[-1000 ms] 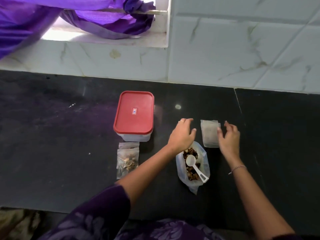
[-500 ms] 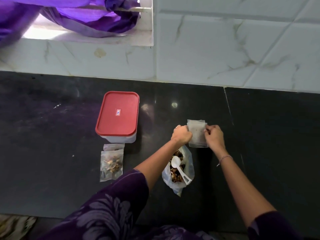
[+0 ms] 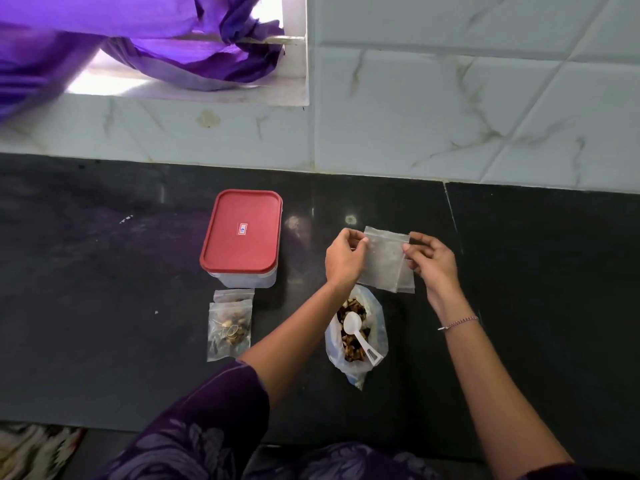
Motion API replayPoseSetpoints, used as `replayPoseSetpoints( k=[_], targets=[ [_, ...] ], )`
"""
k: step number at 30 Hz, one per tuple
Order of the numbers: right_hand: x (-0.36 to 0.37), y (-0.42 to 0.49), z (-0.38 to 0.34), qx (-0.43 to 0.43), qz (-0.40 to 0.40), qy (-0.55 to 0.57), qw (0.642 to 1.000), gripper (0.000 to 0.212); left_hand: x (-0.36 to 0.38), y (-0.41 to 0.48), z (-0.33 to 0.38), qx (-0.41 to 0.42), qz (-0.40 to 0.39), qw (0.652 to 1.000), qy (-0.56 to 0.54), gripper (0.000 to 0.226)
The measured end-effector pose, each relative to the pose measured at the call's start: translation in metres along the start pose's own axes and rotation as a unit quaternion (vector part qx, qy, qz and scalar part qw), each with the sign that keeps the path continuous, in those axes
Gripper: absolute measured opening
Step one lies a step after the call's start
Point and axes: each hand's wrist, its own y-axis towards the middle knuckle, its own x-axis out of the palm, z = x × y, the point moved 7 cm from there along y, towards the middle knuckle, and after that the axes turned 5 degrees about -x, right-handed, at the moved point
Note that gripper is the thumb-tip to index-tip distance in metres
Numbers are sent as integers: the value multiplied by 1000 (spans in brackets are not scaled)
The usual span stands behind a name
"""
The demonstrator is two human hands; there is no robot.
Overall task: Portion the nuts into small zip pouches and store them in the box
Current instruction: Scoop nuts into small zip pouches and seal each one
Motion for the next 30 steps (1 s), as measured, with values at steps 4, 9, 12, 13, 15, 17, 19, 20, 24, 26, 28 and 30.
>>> replayPoseSetpoints(
  k=[4, 9, 12, 13, 15, 17, 19, 20, 24, 26, 28, 30],
  targets=[
    [21, -24, -21, 11, -140, 3, 990, 19, -25, -3, 10, 50, -12, 998, -24, 6],
    [42, -39, -32, 6, -211, -102, 972, 25, -46, -8, 14, 106, -73, 992, -15, 11],
    [58, -49, -29, 26, -250, -152, 956, 17, -49, -13, 16, 119, -103, 988, -7, 9],
    [62, -53, -27, 40, -255, -146, 955, 19, -50, -15, 16, 122, -108, 987, -3, 9],
    [67, -59, -24, 67, -255, -106, 959, 26, -52, -18, 18, 130, -109, 985, 6, 8],
    [68, -63, -21, 80, -240, -71, 965, 29, -55, -20, 18, 131, -107, 985, 16, 7],
    [67, -64, -19, 82, -219, -43, 971, 24, -58, -21, 17, 126, -108, 986, 15, 7],
    [67, -64, -19, 80, -212, -35, 973, 20, -60, -22, 17, 125, -109, 986, 18, 7],
    [70, -66, -19, 72, -213, -53, 973, 11, -63, -23, 11, 122, -114, 985, 42, 6],
    [72, -68, -19, 60, -198, -70, 976, 11, -66, -24, 10, 146, -73, 981, 100, 11],
    [72, -68, -21, 35, -165, -91, 981, 12, -76, -31, 16, 204, 37, 960, 187, 26],
    [71, -69, -24, -1, -132, -115, 985, 13, -87, -46, 25, 240, 121, 946, 181, 30]
  ],
)
